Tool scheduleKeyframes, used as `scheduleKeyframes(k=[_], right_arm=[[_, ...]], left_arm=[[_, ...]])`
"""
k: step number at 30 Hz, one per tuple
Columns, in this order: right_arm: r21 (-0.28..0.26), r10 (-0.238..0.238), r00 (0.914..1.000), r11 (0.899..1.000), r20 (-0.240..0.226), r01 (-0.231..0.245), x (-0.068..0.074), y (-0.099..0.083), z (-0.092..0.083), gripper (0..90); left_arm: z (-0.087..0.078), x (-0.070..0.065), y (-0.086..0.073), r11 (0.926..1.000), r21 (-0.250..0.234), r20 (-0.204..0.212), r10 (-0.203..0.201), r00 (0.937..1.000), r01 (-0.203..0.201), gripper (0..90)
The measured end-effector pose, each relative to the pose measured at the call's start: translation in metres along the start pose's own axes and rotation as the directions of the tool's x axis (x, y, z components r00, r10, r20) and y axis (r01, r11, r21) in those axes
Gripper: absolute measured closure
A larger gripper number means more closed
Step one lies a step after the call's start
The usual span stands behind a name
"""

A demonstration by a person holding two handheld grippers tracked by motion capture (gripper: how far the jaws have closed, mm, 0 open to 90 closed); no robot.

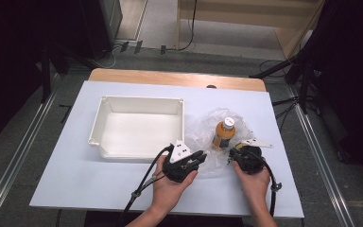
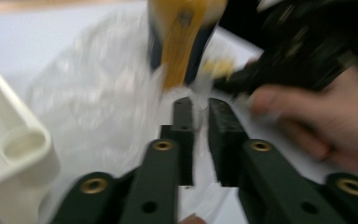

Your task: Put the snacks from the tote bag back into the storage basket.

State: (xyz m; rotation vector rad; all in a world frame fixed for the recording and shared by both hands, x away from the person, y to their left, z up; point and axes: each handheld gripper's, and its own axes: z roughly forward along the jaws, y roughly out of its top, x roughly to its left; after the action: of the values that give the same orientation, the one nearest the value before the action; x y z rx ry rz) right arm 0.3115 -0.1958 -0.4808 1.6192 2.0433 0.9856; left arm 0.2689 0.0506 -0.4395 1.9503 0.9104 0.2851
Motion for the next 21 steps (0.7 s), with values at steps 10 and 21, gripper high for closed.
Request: scheduleKeyframes(k=[10, 21], right_arm=[[-0.055, 0.005, 0.9994, 0.998, -0.036, -0.007, -0.002, 0.000, -0.008, 88.9], [-0.129, -0.051, 0.9978, 0.991, -0.042, 0.045, 0.015, 0.004, -0.020, 89.4]], left_arm=[[0.025, 0.010, -0.027, 0.9835, 0.179, -0.067, 0.035, 0.9972, -0.023, 90.0], [0.021, 0.003, -0.026, 0.9886, 0.136, -0.085, 0.077, 0.9934, -0.065, 88.8]])
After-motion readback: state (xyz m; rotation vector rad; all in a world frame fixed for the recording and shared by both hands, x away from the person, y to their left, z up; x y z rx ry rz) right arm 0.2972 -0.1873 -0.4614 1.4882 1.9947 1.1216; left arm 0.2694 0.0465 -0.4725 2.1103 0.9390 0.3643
